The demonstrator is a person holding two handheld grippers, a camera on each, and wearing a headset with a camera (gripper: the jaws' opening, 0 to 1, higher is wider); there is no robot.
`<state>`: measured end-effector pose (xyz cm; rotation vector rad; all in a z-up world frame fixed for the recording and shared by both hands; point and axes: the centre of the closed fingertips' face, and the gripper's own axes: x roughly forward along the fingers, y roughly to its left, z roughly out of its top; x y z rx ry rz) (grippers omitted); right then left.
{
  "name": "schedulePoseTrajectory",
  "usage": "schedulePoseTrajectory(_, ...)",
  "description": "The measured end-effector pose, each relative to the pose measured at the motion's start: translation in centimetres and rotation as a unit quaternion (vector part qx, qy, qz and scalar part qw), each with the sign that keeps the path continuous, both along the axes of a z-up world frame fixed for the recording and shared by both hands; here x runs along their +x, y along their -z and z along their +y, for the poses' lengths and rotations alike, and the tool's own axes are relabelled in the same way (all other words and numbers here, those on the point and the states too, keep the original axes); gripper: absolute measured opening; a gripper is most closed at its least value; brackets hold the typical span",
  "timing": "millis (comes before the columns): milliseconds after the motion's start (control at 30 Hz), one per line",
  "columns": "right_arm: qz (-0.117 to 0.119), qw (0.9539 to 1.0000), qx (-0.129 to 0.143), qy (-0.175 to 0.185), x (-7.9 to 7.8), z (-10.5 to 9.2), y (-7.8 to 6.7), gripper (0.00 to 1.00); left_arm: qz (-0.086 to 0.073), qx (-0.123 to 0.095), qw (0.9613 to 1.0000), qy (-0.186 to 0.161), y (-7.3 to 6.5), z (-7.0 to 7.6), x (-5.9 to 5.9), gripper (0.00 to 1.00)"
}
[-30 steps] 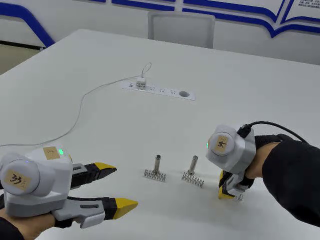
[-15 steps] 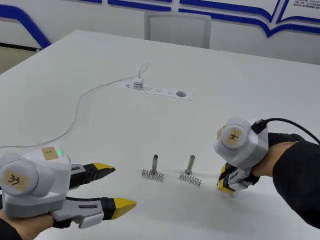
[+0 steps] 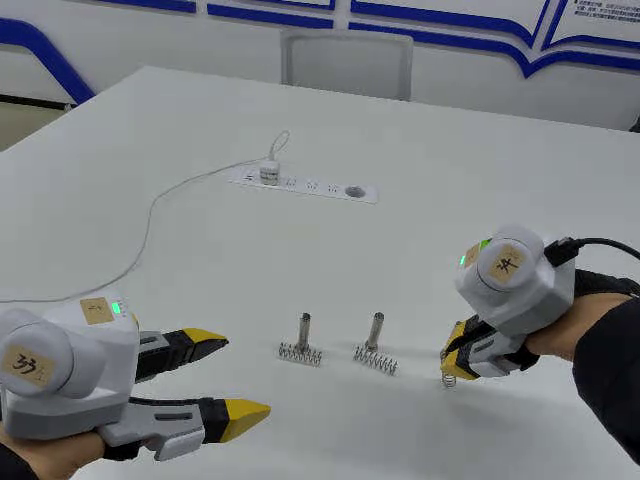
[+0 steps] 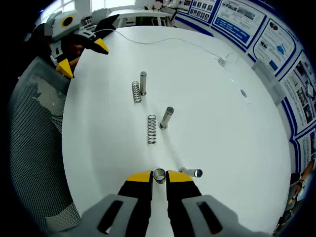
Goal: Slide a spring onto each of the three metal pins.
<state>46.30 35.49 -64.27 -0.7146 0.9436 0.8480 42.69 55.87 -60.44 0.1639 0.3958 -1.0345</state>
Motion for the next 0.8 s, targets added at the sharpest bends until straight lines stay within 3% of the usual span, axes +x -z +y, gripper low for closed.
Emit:
schedulePoseTrajectory(267, -0.013, 0.9978, 0.057, 0.031, 0.1, 0.5, -2.2, 0.12, -0.005, -0.001, 1.0, 0.0, -0.3, 0.0, 0.2, 0.56)
schedulePoseTrajectory(467, -0.016, 0.992, 0.108, 0.062, 0.4, 0.4, -3.8, 0.12, -0.007, -0.005, 1.0, -0.004, -0.5, 0.1, 0.2, 0.56)
schedulePoseTrajectory(800, -0.046, 0.987, 0.128, 0.085, 1.4, -0.8, -6.7, 0.12, -0.005, -0.008, 0.9999, -0.005, -0.5, 0.2, 0.3, 0.58)
